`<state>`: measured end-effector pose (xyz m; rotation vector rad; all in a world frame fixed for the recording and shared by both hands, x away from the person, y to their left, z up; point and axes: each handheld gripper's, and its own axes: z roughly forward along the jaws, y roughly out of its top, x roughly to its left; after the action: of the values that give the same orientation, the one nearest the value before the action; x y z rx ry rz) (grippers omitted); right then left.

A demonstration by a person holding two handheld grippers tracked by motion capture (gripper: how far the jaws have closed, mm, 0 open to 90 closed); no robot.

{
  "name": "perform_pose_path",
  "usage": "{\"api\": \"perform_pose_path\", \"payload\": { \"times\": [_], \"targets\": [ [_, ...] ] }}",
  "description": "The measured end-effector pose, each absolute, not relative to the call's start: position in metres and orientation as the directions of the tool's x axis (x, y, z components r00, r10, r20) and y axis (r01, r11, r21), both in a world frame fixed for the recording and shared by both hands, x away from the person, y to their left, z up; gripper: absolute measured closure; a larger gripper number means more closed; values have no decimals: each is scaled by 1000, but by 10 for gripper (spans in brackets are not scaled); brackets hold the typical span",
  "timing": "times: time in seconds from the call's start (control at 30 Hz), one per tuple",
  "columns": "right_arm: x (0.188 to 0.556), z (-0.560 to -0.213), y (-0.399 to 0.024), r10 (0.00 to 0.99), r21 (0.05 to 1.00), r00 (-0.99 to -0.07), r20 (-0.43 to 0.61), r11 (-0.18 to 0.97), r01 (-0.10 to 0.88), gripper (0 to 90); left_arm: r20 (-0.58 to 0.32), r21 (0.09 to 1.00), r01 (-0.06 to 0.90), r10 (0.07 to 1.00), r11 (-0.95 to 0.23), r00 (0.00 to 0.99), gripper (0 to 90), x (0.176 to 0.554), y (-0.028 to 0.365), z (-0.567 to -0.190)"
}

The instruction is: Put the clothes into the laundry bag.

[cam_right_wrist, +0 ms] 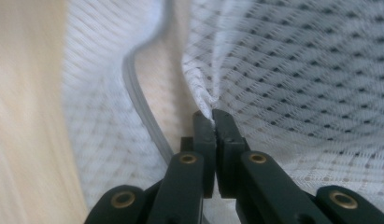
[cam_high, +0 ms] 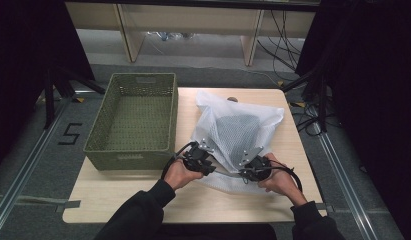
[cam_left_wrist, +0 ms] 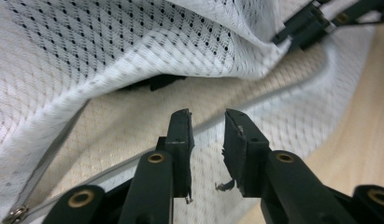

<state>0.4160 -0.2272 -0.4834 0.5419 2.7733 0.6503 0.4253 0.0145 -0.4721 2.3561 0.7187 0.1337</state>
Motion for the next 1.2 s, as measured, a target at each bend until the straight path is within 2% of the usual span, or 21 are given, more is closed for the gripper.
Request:
{"api": "perform_pose_path", "payload": {
  "times": [0.2, 0.3, 0.37, 0.43, 0.47, 0.5, 0.53, 0.6, 0.77, 0.83, 0.87, 1.1, 1.2],
  "targets": [
    [422, -480, -252, 471, 461, -869, -153, 812, 358, 900, -93, 623, 450, 510, -640, 855, 666, 417, 14, -470],
    [424, -475, -265, 491, 495, -852, -181, 794, 353, 896, -95, 624, 445, 504, -642, 859, 636, 412, 12, -470],
    [423, -472, -265, 499, 511, -850, -170, 782, 357, 879, -98, 623, 444, 500, -644, 861, 625, 411, 12, -470],
    [415, -465, -263, 552, 544, -818, -160, 741, 394, 806, -99, 620, 444, 497, -647, 862, 616, 409, 11, -471],
    [414, -463, -263, 540, 557, -817, -203, 750, 357, 775, -97, 622, 442, 497, -646, 862, 610, 408, 11, -472],
    [414, -463, -263, 540, 557, -817, -203, 750, 357, 775, -97, 622, 442, 497, -646, 862, 606, 408, 11, -472],
    [410, -458, -260, 522, 602, -823, -225, 738, 304, 750, -96, 621, 445, 501, -646, 860, 603, 407, 13, -471],
    [406, -453, -256, 525, 636, -816, -242, 721, 275, 735, -94, 626, 446, 506, -639, 857, 594, 406, 16, -470],
    [400, -444, -244, 510, 705, -825, -243, 677, 210, 701, -110, 630, 461, 517, -624, 849, 585, 404, 25, -468],
    [399, -443, -240, 503, 712, -833, -230, 670, 208, 684, -115, 632, 470, 525, -616, 843, 578, 403, 27, -468],
    [398, -442, -232, 496, 721, -833, -246, 668, 185, 638, -116, 638, 470, 527, -610, 842, 574, 401, 31, -467],
    [410, -444, -199, 445, 728, -855, -267, 674, 124, 593, -119, 647, 484, 550, -589, 827, 549, 394, 54, -461],
    [412, -447, -192, 450, 707, -854, -261, 691, 148, 591, -136, 658, 503, 568, -560, 812, 547, 392, 60, -462]
  ]
}}
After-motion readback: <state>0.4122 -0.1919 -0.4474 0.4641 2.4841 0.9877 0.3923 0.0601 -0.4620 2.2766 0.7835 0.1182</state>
